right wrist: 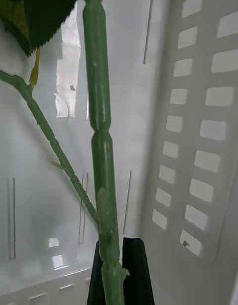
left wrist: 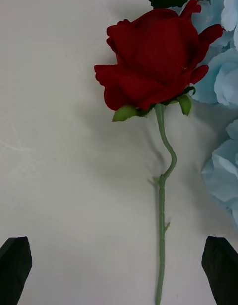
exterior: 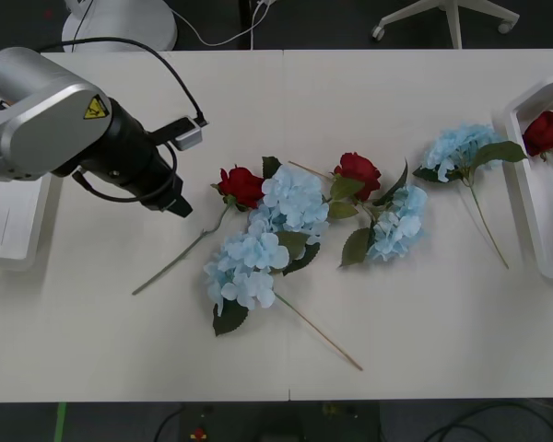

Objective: Put the red flowers into the right box and the blue flowers into the left box

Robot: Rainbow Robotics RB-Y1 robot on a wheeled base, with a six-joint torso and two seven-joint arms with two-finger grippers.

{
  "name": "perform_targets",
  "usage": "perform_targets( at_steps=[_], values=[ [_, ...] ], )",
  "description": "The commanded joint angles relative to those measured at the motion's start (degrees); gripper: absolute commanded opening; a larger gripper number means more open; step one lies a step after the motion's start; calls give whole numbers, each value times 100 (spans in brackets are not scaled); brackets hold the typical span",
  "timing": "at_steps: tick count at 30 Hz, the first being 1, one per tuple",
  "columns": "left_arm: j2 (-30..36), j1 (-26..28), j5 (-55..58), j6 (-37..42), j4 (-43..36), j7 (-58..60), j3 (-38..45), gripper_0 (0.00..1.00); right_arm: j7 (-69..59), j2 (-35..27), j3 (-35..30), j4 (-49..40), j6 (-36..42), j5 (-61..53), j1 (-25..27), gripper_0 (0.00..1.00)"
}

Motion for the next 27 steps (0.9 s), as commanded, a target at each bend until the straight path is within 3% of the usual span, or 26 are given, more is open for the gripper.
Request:
perform_targets(
  at_steps=[1, 4, 9, 11, 16, 19, 23, 27],
  values=[
    [-695, 20, -483, 64, 509, -401, -58, 100, 91, 30, 655, 307, -433, 136, -123, 0],
    [-958, 20, -756, 64, 667, -507, -67, 100, 100, 30, 901, 395, -617, 233, -123, 4],
    [-1275, 11, -1265, 90, 667, -480, -304, 100, 118, 30, 910, 412, -661, 145, -150, 58],
    [-1354, 2, -1397, 108, 667, -454, -392, 100, 144, 30, 848, 412, -652, 40, -150, 68],
    [-1547, 2, -1652, 143, 860, -437, -488, 100, 337, -5, 514, 342, -512, -426, -158, 77],
    [-1705, 2, -1775, 151, 1159, -480, -497, 100, 715, -58, -22, 114, 121, -813, -211, 80],
    [-1855, 11, -2004, 275, 1440, -489, -629, 100, 873, -84, -672, -554, 1598, -1059, -422, 83],
    [-1846, 11, -2092, 477, 1440, -393, -849, 100, 504, -49, -663, -1231, 2397, -1235, -659, 84]
  ],
)
